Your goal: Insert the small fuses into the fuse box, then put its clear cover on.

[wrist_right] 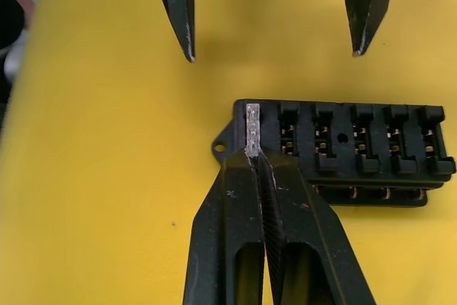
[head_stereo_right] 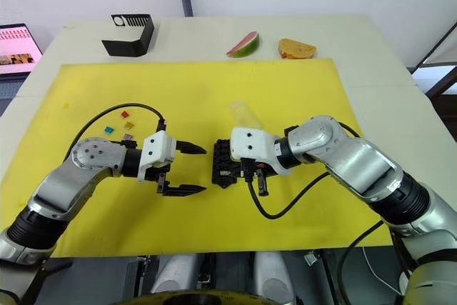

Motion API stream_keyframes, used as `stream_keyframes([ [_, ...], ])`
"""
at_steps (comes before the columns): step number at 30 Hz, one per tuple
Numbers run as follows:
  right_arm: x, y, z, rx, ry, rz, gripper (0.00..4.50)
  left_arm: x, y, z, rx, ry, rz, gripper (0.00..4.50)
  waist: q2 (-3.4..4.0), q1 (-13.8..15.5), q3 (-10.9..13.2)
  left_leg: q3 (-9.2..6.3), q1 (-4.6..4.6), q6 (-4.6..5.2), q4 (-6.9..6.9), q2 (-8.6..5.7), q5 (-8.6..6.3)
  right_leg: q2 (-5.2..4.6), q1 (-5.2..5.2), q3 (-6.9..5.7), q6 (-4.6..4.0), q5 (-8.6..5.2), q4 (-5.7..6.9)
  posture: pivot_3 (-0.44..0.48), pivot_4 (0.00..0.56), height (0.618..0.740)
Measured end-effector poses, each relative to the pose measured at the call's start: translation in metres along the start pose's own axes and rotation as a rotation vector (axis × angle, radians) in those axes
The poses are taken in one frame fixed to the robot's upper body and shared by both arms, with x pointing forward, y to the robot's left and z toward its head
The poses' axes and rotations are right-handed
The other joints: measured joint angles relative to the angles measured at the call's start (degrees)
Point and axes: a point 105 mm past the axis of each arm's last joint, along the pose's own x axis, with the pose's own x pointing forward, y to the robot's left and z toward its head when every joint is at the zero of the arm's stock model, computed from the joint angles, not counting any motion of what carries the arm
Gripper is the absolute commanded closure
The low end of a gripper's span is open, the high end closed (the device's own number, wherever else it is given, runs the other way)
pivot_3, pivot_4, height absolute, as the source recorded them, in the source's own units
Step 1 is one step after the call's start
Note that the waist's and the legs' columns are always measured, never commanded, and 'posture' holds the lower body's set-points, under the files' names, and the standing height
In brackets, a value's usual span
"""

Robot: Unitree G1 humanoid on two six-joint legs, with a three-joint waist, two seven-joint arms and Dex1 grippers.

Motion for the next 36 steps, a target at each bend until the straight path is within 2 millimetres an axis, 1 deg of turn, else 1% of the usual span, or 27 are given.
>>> stream_keyframes([
  [4,-0.0001,-0.0009,-0.0007,0.0,0.014,-0.002,4.5,0.0004,-0.0022,-0.0011,0.019,0.009,-0.018,0.05,0.0,0.05,0.0,0.0,0.0,0.0,0.01,0.0,0.0,0.0,0.01,0.0,0.0,0.0,0.0,0.0,0.15,0.74],
  [8,0.0003,-0.003,0.0034,-0.001,0.017,-0.005,4.5,0.0029,-0.0024,-0.0002,0.02,0.0,-0.019,0.05,0.0,0.12,0.0,0.0,0.0,0.0,0.02,0.0,0.0,0.0,0.01,0.0,0.0,0.0,0.01,0.0,0.15,0.74],
  [23,0.0028,-0.0029,-0.0018,-0.015,0.058,-0.017,4.5,0.0065,-0.0025,0.0005,0.022,-0.005,-0.017,0.05,0.0,0.11,-0.01,0.0,0.0,-0.01,0.03,-0.01,0.01,0.01,0.01,-0.01,0.01,0.0,0.03,0.0,0.15,0.74],
  [36,0.0031,-0.0022,-0.0014,-0.051,0.071,-0.019,4.5,0.0078,-0.0022,0.0006,0.027,-0.004,-0.014,0.05,0.0,0.11,-0.01,0.0,0.01,-0.02,0.05,-0.02,0.01,0.02,0.02,-0.01,0.01,0.01,0.05,0.0,0.15,0.74],
])
